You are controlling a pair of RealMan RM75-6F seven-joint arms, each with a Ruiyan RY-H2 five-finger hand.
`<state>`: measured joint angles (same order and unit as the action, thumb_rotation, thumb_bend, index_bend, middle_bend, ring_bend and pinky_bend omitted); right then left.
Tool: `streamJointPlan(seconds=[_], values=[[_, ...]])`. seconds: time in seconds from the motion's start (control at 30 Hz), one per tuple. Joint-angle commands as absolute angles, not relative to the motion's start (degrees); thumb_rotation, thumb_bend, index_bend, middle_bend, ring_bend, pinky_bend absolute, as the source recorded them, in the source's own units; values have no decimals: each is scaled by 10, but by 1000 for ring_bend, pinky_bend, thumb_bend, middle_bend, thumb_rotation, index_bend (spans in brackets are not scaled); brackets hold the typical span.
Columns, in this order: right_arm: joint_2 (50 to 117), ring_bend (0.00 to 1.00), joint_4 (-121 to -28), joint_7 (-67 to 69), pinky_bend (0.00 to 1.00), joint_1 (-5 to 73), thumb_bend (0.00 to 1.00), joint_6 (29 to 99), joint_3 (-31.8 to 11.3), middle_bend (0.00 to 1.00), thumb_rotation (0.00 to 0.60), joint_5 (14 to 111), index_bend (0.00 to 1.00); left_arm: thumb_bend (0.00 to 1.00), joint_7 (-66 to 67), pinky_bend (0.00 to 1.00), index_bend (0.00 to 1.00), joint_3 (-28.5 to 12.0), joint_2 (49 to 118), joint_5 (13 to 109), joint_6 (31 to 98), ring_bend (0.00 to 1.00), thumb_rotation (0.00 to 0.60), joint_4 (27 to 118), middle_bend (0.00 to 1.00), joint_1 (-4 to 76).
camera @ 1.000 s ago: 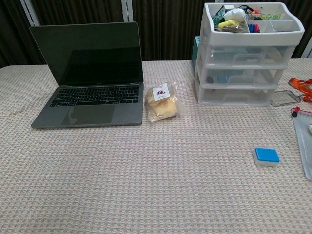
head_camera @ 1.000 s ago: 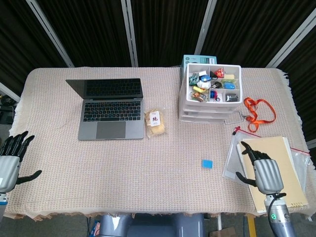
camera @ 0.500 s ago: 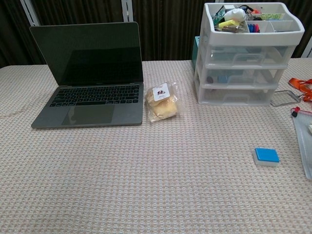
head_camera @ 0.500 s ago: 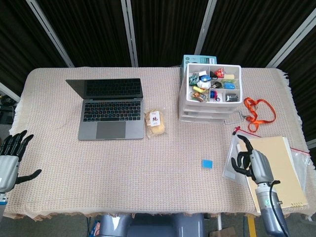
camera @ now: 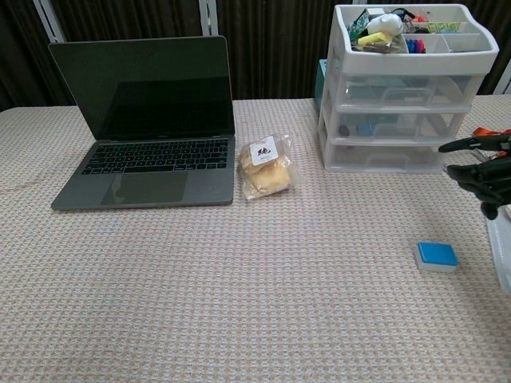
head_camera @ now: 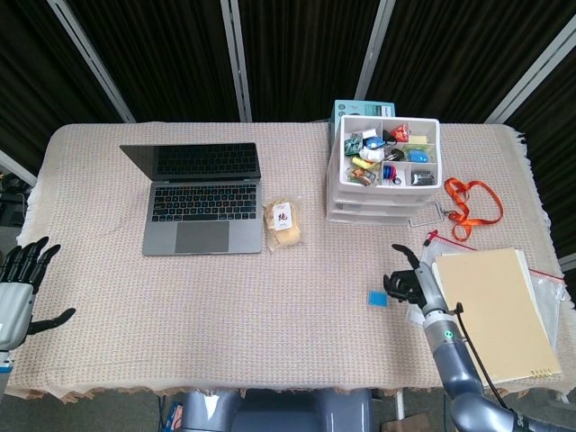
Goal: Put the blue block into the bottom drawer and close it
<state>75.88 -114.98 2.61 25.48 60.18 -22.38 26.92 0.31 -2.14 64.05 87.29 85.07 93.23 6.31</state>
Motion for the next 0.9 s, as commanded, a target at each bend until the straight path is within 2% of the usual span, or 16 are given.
streamJointPlan(seconds=[0.03, 0.37, 0.9], values=[[786, 798, -1124, 30, 679, 295, 438, 582, -254, 781, 600, 196, 134, 102, 3, 0, 75, -22, 640, 873, 851, 0, 600, 932, 0, 63], [808, 809, -1064, 60, 680, 347, 460, 525, -306, 789, 600, 48, 134, 102, -1, 0, 75, -23, 641, 870, 849, 0, 600, 932, 0, 64], [867, 809, -929, 59, 680, 422, 464, 474, -313, 789, 600, -60, 136, 102, -10, 0, 76, -26, 638, 867, 845, 0, 600, 933, 0, 67]])
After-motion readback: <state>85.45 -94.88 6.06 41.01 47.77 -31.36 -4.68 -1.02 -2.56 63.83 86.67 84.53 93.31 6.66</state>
